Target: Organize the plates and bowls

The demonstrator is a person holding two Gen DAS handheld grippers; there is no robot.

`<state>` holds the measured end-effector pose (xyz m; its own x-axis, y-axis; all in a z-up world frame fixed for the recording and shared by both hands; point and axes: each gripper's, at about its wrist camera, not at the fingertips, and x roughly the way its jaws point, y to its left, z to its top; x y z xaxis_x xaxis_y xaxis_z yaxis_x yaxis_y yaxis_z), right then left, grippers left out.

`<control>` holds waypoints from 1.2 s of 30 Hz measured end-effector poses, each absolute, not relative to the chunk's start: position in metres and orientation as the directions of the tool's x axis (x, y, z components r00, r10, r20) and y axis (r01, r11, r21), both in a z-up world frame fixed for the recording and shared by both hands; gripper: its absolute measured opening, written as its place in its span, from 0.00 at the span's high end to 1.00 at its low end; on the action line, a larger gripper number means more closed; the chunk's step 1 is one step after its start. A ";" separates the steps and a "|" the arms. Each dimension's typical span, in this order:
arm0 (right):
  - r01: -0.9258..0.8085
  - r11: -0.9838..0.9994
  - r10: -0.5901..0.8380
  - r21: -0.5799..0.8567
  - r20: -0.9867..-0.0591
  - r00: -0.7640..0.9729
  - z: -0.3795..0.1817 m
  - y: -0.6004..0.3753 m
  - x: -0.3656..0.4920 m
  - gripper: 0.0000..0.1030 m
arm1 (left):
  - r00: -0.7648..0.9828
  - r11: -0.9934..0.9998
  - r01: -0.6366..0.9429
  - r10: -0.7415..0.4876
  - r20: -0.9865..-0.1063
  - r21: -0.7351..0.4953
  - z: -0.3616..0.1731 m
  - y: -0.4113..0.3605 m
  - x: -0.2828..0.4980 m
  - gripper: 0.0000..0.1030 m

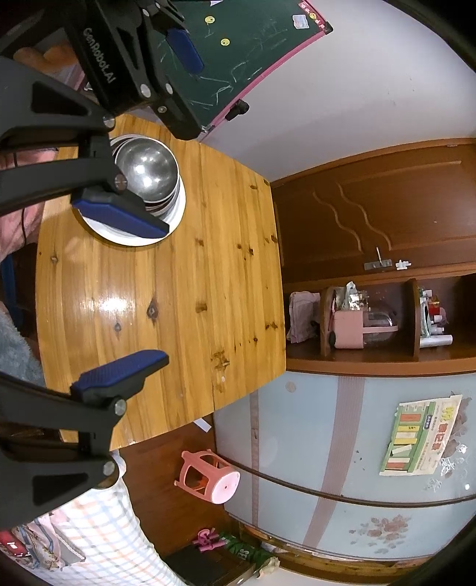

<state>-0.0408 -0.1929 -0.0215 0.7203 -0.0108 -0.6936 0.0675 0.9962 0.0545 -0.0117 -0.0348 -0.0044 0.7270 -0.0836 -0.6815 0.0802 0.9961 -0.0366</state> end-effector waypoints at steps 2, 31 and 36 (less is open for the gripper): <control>0.067 0.996 -0.011 0.054 -0.694 0.720 -0.021 -0.192 -0.040 0.38 | 0.727 0.996 0.077 -0.083 -0.682 -0.039 -0.005 -0.034 -0.012 0.01; 0.071 0.997 -0.024 0.039 -0.697 0.716 -0.026 -0.192 -0.040 0.38 | 0.719 0.998 0.061 -0.060 -0.692 -0.023 -0.009 -0.033 -0.009 0.01; 0.071 0.997 -0.026 0.037 -0.695 0.719 -0.026 -0.192 -0.040 0.38 | 0.720 0.998 0.062 -0.062 -0.691 -0.025 -0.010 -0.032 -0.009 0.01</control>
